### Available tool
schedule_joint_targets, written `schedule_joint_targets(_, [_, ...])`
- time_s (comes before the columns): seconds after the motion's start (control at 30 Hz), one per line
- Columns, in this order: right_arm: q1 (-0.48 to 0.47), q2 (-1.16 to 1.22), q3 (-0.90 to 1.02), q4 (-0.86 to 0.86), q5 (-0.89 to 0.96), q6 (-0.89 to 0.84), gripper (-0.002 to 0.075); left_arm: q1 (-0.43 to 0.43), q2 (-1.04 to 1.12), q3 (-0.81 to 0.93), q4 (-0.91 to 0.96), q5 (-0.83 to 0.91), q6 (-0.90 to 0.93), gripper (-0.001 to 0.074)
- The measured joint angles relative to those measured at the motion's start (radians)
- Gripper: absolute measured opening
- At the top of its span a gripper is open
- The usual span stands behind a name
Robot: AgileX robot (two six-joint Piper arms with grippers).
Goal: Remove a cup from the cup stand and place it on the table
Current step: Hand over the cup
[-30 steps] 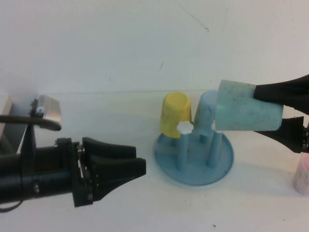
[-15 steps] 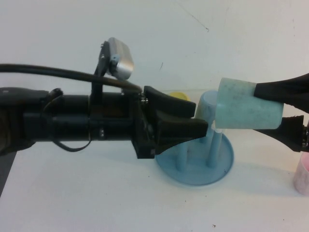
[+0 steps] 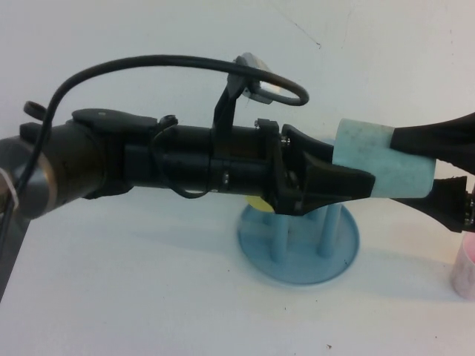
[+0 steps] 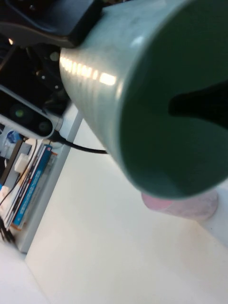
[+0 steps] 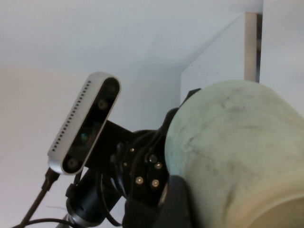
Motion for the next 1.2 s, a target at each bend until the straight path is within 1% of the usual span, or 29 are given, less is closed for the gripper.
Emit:
schedule_joint_targets(0.13, [0.0, 0.0, 0.0, 0.0, 0.0, -0.011, 0.0582, -0.03, 0.026, -0.047, 0.0, 0.02, -0.005, 0.043])
schedule_joint_targets(0.23, [0.0, 0.0, 0.0, -0.002, 0.0, -0.027, 0.0582, -0.048, 0.033, -0.073, 0.0, 0.022, -0.008, 0.0391])
schedule_joint_targets(0.33, [-0.002, 0.0, 0.0, -0.006, 0.01, -0.03, 0.0582, -0.06, 0.035, -0.086, 0.002, 0.016, -0.008, 0.0309])
schedule_joint_targets(0.4, [-0.002, 0.0, 0.0, -0.009, 0.013, -0.034, 0.0582, -0.06, 0.037, -0.086, 0.006, 0.013, -0.014, 0.0238])
schedule_joint_targets(0.5, [-0.004, 0.0, -0.002, -0.002, 0.017, -0.066, 0.0585, -0.062, 0.038, -0.086, 0.006, 0.04, -0.027, 0.0107])
schedule_joint_targets(0.57, [-0.004, 0.0, -0.002, 0.0, 0.024, -0.101, 0.0585, -0.061, 0.038, -0.086, 0.004, 0.057, -0.027, 0.0062])
schedule_joint_targets(0.73, [-0.005, 0.0, -0.002, 0.002, 0.033, -0.143, 0.0586, -0.061, 0.038, -0.086, 0.004, 0.068, -0.027, 0.0038])
schedule_joint_targets(1.2, [-0.005, 0.0, -0.002, 0.002, 0.033, -0.149, 0.0586, -0.061, 0.038, -0.086, 0.007, 0.07, -0.027, 0.0031])
